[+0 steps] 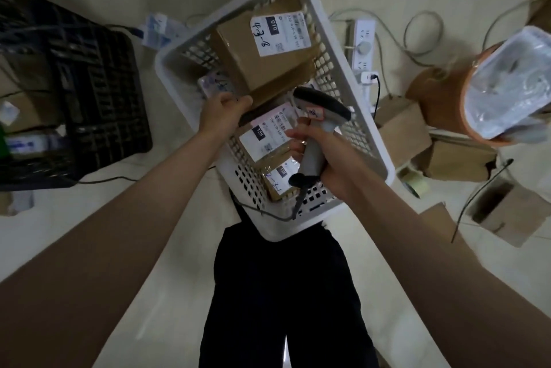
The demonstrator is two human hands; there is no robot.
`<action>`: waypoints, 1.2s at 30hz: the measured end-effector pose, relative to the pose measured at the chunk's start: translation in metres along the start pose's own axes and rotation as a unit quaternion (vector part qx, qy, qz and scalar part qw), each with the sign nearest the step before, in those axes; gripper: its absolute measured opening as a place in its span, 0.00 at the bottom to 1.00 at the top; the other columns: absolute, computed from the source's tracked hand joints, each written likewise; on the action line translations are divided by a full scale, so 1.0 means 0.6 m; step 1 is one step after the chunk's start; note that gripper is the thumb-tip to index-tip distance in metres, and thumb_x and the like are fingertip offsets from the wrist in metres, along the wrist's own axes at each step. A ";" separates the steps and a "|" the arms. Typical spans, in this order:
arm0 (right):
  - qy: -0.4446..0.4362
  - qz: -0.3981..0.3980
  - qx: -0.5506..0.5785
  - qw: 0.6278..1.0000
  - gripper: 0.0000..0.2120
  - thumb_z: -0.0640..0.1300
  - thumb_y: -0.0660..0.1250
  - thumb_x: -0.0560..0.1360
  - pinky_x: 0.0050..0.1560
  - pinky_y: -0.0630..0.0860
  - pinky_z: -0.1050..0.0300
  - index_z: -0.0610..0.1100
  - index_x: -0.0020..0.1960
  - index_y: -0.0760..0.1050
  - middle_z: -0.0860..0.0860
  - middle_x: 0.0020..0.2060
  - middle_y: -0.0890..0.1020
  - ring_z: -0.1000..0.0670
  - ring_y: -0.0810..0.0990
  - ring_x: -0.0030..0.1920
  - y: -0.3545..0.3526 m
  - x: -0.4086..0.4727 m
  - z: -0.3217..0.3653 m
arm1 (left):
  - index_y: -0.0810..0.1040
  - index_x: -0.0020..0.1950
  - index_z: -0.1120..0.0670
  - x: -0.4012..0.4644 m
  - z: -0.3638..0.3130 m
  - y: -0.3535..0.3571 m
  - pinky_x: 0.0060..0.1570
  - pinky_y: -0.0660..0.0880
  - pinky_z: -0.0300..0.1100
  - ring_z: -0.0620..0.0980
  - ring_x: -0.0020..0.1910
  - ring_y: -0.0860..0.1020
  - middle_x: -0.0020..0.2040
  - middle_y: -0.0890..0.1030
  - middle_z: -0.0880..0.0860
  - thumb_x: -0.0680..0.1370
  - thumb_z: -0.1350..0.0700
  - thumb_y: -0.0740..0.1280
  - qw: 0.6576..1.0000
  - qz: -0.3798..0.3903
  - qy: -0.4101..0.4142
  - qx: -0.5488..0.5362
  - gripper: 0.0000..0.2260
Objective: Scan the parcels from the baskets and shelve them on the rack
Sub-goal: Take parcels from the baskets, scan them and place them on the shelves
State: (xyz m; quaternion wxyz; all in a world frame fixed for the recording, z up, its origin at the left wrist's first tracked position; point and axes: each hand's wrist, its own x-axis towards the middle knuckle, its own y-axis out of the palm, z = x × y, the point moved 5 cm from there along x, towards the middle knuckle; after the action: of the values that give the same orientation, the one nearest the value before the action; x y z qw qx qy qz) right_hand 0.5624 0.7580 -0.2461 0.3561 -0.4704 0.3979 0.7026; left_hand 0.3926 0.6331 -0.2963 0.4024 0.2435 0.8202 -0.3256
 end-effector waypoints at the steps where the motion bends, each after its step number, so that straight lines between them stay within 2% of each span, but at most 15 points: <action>1: 0.002 -0.003 0.006 1.000 0.13 0.36 0.69 0.79 0.40 0.81 0.58 0.37 0.63 0.77 0.39 0.51 0.84 0.50 0.82 0.36 -0.007 0.007 -0.004 | 0.77 0.67 0.58 0.014 -0.001 0.002 0.49 0.80 0.40 0.41 0.49 0.82 0.57 0.82 0.51 0.78 0.48 0.71 1.000 -0.008 0.000 -0.016 0.21; 3: 0.005 -0.002 0.017 1.000 0.16 0.36 0.69 0.79 0.39 0.80 0.59 0.36 0.66 0.76 0.40 0.50 0.84 0.50 0.81 0.35 -0.019 0.017 -0.012 | 0.76 0.67 0.58 0.039 -0.009 0.007 0.33 0.77 0.32 0.37 0.40 0.82 0.55 0.82 0.51 0.78 0.50 0.72 0.998 -0.020 -0.003 -0.065 0.21; 4: 0.006 0.001 0.017 1.000 0.16 0.36 0.69 0.79 0.39 0.80 0.59 0.35 0.66 0.75 0.40 0.48 0.84 0.50 0.80 0.35 -0.024 0.019 -0.015 | 0.77 0.67 0.57 0.050 -0.014 0.011 0.30 0.75 0.31 0.40 0.41 0.81 0.56 0.82 0.52 0.78 0.50 0.72 0.996 -0.020 -0.008 -0.090 0.20; 6: 0.005 0.003 0.004 1.000 0.16 0.36 0.69 0.79 0.39 0.80 0.59 0.35 0.66 0.75 0.41 0.46 0.85 0.51 0.80 0.34 -0.032 0.022 -0.020 | 0.79 0.66 0.54 0.066 -0.025 0.018 0.27 0.75 0.32 0.44 0.42 0.80 0.57 0.83 0.53 0.77 0.50 0.73 0.993 -0.020 -0.017 -0.113 0.18; 8: 0.008 0.002 -0.007 1.000 0.14 0.36 0.69 0.79 0.39 0.81 0.59 0.37 0.64 0.77 0.42 0.46 0.85 0.51 0.80 0.34 -0.039 0.023 -0.022 | 0.80 0.65 0.54 0.076 -0.030 0.024 0.26 0.74 0.32 0.44 0.40 0.80 0.56 0.84 0.52 0.77 0.51 0.73 0.993 -0.022 -0.016 -0.112 0.17; 10: 0.009 0.000 -0.003 1.000 0.13 0.36 0.69 0.79 0.39 0.80 0.58 0.38 0.63 0.77 0.42 0.46 0.85 0.51 0.81 0.33 -0.043 0.024 -0.023 | 0.79 0.66 0.54 0.083 -0.027 0.030 0.30 0.78 0.34 0.45 0.44 0.82 0.57 0.84 0.52 0.78 0.53 0.73 0.994 -0.017 -0.012 -0.108 0.18; 12: 0.006 -0.004 0.002 1.000 0.13 0.35 0.69 0.79 0.39 0.81 0.59 0.37 0.63 0.77 0.42 0.46 0.85 0.51 0.81 0.34 -0.044 0.023 -0.022 | 0.78 0.67 0.54 0.083 -0.024 0.032 0.40 0.82 0.39 0.47 0.49 0.83 0.57 0.84 0.51 0.77 0.53 0.73 0.995 -0.013 -0.011 -0.095 0.19; 15: 0.001 -0.005 0.009 1.000 0.14 0.36 0.69 0.79 0.39 0.81 0.59 0.37 0.64 0.77 0.42 0.46 0.85 0.51 0.80 0.34 -0.043 0.020 -0.021 | 0.78 0.66 0.54 0.073 -0.015 0.036 0.49 0.83 0.42 0.45 0.49 0.84 0.54 0.85 0.48 0.75 0.54 0.75 0.993 0.003 -0.019 -0.116 0.20; 16: -0.002 -0.001 0.011 1.000 0.14 0.36 0.68 0.79 0.39 0.80 0.59 0.37 0.64 0.76 0.42 0.46 0.85 0.50 0.80 0.35 -0.041 0.018 -0.021 | 0.78 0.65 0.54 0.067 -0.011 0.037 0.49 0.83 0.41 0.44 0.47 0.85 0.51 0.85 0.47 0.74 0.54 0.76 0.993 0.004 -0.021 -0.118 0.21; 18: -0.008 0.003 0.016 1.000 0.14 0.36 0.68 0.79 0.39 0.80 0.59 0.36 0.64 0.76 0.41 0.46 0.85 0.50 0.80 0.35 -0.039 0.011 -0.019 | 0.79 0.63 0.54 0.047 -0.005 0.037 0.40 0.81 0.34 0.40 0.42 0.84 0.48 0.85 0.45 0.72 0.52 0.78 0.995 0.001 -0.022 -0.096 0.21; 20: -0.015 0.005 0.019 1.000 0.14 0.36 0.68 0.79 0.39 0.80 0.59 0.36 0.64 0.76 0.41 0.46 0.85 0.50 0.80 0.34 -0.039 0.003 -0.016 | 0.78 0.63 0.54 0.021 0.012 0.040 0.35 0.79 0.32 0.39 0.39 0.84 0.50 0.84 0.46 0.71 0.52 0.79 0.996 0.009 -0.030 -0.080 0.23; 24: -0.025 0.005 0.000 1.000 0.11 0.36 0.69 0.79 0.39 0.81 0.59 0.38 0.61 0.78 0.42 0.45 0.86 0.51 0.80 0.34 -0.045 -0.017 -0.015 | 0.77 0.65 0.53 -0.039 0.058 0.046 0.42 0.80 0.32 0.40 0.44 0.84 0.52 0.84 0.46 0.72 0.53 0.78 0.994 0.047 -0.029 -0.095 0.23; 27: -0.034 0.004 -0.018 0.999 0.12 0.36 0.69 0.79 0.40 0.81 0.58 0.37 0.62 0.78 0.42 0.45 0.85 0.50 0.80 0.35 -0.054 -0.032 -0.017 | 0.76 0.66 0.55 -0.081 0.098 0.042 0.55 0.80 0.40 0.46 0.52 0.84 0.57 0.84 0.50 0.72 0.53 0.79 0.990 0.043 -0.057 -0.121 0.25; 32: -0.037 0.008 -0.040 0.998 0.13 0.36 0.69 0.79 0.41 0.79 0.57 0.37 0.63 0.77 0.40 0.47 0.84 0.49 0.79 0.35 -0.068 -0.077 -0.027 | 0.78 0.62 0.55 -0.159 0.156 0.032 0.45 0.80 0.33 0.46 0.49 0.85 0.55 0.85 0.52 0.72 0.58 0.79 0.978 0.009 -0.082 -0.191 0.21; 36: -0.043 0.015 -0.072 0.996 0.17 0.36 0.69 0.79 0.40 0.77 0.55 0.35 0.67 0.74 0.42 0.45 0.84 0.49 0.78 0.35 -0.078 -0.140 -0.040 | 0.77 0.60 0.55 -0.241 0.193 0.024 0.54 0.78 0.39 0.48 0.54 0.83 0.56 0.84 0.52 0.71 0.58 0.79 0.971 -0.004 -0.093 -0.221 0.21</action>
State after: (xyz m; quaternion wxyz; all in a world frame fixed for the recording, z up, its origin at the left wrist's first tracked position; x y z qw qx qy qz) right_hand 0.6379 0.7457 -0.1830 0.3274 -0.4582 0.3374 0.7543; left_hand 0.5407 0.5380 -0.2367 0.5193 0.1139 0.8319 -0.1594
